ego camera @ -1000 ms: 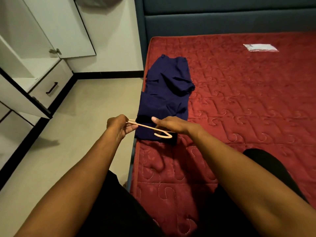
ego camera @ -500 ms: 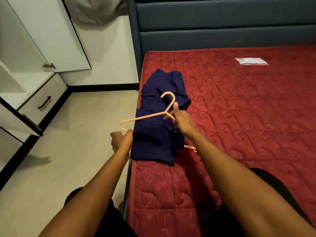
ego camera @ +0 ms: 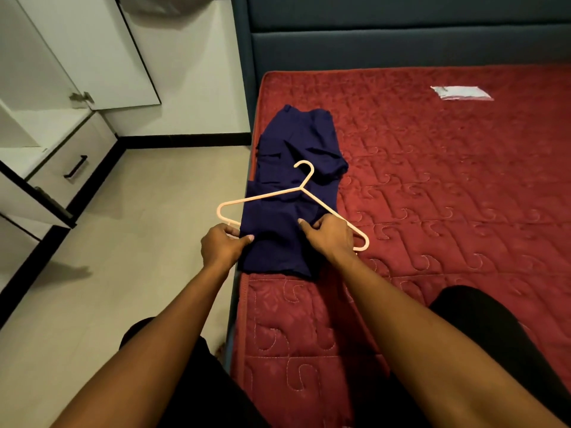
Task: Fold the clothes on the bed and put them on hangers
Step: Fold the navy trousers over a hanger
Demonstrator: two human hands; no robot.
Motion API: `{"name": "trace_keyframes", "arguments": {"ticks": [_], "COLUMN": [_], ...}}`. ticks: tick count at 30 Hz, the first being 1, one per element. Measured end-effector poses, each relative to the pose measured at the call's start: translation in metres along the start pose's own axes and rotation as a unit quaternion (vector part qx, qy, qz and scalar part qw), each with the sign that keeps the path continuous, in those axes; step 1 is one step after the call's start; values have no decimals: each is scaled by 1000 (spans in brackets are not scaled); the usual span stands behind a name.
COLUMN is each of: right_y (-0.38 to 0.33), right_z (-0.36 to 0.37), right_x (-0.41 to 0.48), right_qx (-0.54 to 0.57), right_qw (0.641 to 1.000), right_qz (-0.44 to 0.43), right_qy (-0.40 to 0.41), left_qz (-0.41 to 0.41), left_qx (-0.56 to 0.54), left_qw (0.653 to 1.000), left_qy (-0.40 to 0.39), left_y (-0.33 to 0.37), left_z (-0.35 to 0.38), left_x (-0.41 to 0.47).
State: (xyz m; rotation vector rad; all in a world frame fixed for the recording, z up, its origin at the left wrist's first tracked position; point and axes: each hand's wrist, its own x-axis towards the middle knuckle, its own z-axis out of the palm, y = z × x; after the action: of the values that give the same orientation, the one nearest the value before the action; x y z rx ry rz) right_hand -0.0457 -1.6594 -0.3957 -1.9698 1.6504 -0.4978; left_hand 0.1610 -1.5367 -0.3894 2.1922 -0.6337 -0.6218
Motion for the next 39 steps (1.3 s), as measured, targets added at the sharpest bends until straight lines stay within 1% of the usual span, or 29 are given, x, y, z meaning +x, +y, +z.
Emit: {"name": "trace_keyframes", "arguments": {"ticks": [3, 5, 6, 7, 8, 9, 10, 11, 12, 13, 14, 16, 18, 19, 20, 22, 23, 24, 25, 26, 27, 28, 29, 30, 31, 33, 36, 38, 39], "right_y": [-6, -7, -6, -7, -6, -7, -9, -12, -14, -14, -12, -6, 1, 2, 4, 6, 7, 7, 9, 11, 13, 14, 12, 12, 12, 13, 21, 27, 29], "right_z": [0, -4, -5, -8, -11, -17, -24, -32, -37, -39, -38, -28, -19, -16, -15, -17, -18, -19, -19, -18, -18, -16, -15, -12, -8, -1, -15, -33, -40], "right_x": [-5, -10, -12, -14, -19, -24, -32, -39, -44, -48, -50, -51, -56, -60, -65, -70, -71, -69, -66, -61, -59, -57, -59, -61, -64, -73, -80, -76, -73], "right_qx": [102, 131, 124, 119, 119, 123, 125, 116, 105, 100, 107, 148, 168, 159, 148, 120, 99, 88, 96, 116, 138, 159, 183, 212, 239, 250, 163, 117, 105], "right_qw": [993, 986, 985, 984, 978, 965, 943, 915, 888, 872, 870, 894, 923, 929, 927, 902, 895, 901, 921, 942, 956, 963, 961, 955, 946, 929, 916, 884, 874], "right_qz": [-18, -47, -57, -49, -22, 12, 48, 81, 107, 127, 153, 186, 162, 145, 133, 139, 147, 160, 172, 183, 187, 187, 189, 192, 194, 188, 163, 184, 194], "right_qy": [-56, -90, -104, -125, -168, -230, -305, -378, -434, -462, -457, -380, -306, -302, -317, -391, -410, -393, -337, -258, -178, -114, -80, -77, -101, -199, -330, -413, -434], "left_qz": [-32, -48, -60, -72, -82, -91, -98, -100, -94, -84, -70, -34, -38, -56, -78, -116, -125, -123, -113, -100, -85, -68, -54, -47, -46, -50, -79, -105, -113], "left_qx": [-42, -60, -53, -26, 19, 69, 113, 143, 152, 138, 107, 60, 58, 77, 110, 182, 201, 201, 178, 137, 91, 49, 16, -8, -25, -17, 54, 94, 96], "left_qw": [998, 993, 989, 981, 969, 949, 925, 906, 900, 909, 923, 951, 965, 960, 945, 896, 880, 883, 900, 922, 941, 956, 966, 970, 969, 960, 928, 909, 907], "left_qy": [-42, -88, -126, -176, -234, -295, -349, -385, -397, -385, -362, -301, -254, -262, -297, -387, -410, -406, -381, -349, -314, -280, -252, -239, -240, -276, -359, -392, -394], "left_y": [-3, 0, 2, 6, 10, 15, 18, 20, 21, 21, 19, 17, 11, 7, 6, 8, 9, 12, 15, 18, 20, 21, 20, 18, 14, 7, 2, 0, -1], "left_z": [-6, -12, -16, -23, -32, -41, -50, -57, -60, -59, -56, -46, -39, -41, -45, -55, -57, -58, -56, -52, -46, -39, -33, -27, -22, -17, -28, -36, -38], "left_x": [-2, -12, -16, -19, -23, -25, -27, -27, -27, -25, -25, -30, -31, -30, -30, -34, -35, -36, -35, -34, -34, -35, -34, -34, -33, -35, -37, -36, -35]}}
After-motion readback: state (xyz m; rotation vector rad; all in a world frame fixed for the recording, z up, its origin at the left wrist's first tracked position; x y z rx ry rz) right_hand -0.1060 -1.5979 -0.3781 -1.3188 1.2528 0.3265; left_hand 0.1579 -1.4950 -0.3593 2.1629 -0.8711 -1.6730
